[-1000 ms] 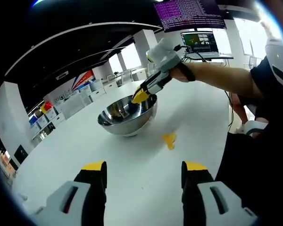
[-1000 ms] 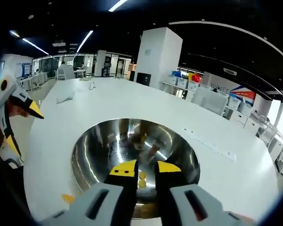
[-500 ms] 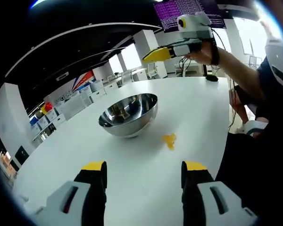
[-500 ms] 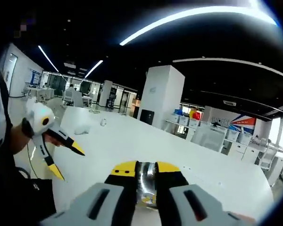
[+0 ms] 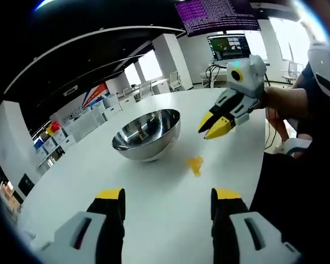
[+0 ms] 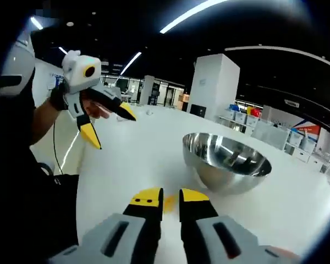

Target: Pick up the QQ candy scattered on the table and place it into the stainless steel bowl on the table

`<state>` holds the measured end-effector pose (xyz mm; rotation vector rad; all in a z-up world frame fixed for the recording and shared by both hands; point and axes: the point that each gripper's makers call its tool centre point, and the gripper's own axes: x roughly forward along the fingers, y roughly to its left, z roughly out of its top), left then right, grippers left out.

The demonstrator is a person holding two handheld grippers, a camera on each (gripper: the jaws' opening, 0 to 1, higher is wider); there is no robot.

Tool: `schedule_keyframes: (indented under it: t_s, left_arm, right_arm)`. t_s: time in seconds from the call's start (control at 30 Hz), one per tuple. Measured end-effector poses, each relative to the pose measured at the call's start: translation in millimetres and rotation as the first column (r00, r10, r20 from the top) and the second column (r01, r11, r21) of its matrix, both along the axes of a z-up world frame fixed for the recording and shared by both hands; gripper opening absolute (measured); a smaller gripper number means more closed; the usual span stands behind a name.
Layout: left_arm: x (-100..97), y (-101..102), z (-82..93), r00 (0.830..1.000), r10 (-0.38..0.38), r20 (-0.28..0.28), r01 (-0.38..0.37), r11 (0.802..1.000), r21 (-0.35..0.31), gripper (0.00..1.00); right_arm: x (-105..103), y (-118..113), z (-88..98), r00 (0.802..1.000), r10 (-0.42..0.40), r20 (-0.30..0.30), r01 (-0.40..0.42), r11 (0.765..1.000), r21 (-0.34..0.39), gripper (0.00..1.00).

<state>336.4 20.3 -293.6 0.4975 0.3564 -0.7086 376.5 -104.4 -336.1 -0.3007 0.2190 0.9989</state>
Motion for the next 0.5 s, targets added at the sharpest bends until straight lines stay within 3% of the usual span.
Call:
schedule_keyframes:
  t_s: [0.37, 0.5]
  left_arm:
    - [1.4, -0.2, 0.0, 1.000, 0.003, 0.000, -0.003, 1.000, 0.004, 0.63]
    - [2.0, -0.2, -1.6, 1.000, 0.003, -0.002, -0.003, 1.000, 0.002, 0.62]
  right_arm:
    - [6.8, 11.0, -29.4, 0.998, 0.005, -0.067, -0.005, 1.000, -0.002, 0.10]
    - [8.5, 12.5, -33.9, 0.999, 0.012, -0.052, -0.013, 1.000, -0.025, 0.10]
